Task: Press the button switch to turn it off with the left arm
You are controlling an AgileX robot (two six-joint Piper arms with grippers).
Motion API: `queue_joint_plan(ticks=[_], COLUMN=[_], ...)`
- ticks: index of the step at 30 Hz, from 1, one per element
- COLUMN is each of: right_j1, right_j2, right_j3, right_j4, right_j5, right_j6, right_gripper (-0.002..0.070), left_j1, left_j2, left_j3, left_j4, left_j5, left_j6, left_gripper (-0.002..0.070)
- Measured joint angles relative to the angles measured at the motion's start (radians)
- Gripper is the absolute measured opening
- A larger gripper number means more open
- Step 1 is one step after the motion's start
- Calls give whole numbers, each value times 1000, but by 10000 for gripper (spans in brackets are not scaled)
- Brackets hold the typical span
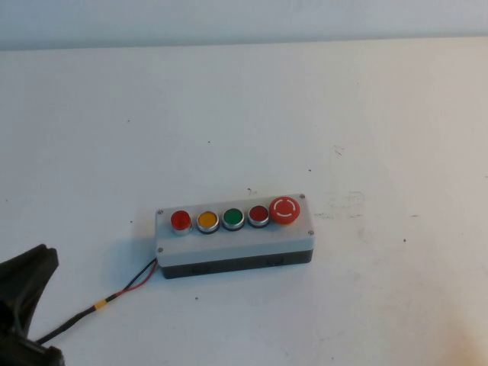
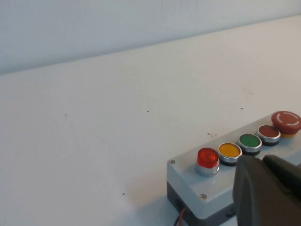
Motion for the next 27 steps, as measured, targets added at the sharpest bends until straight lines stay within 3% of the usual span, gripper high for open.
queue_joint_plan(ticks=[9,12,16,22,27], right_j1=[0,0,0,0,0], right_j2=[0,0,0,0,0], right_j3=[0,0,0,0,0], right_j4=[0,0,0,0,0], right_j5=[0,0,0,0,0], right_j6=[0,0,0,0,0], right_gripper=[-16,-16,-16,-16,-16], left_j1=[0,5,76,204,221], left_j2=[-115,-192,-300,-412,-416], left_j3=[257,332,355,357,357], left_j4=[8,16,40,112,179], left_j5=[-446,-514,-457,-183,35], left_j6=[32,42,10,-99,-184], left_gripper=[-3,-3,-3,-3,-3])
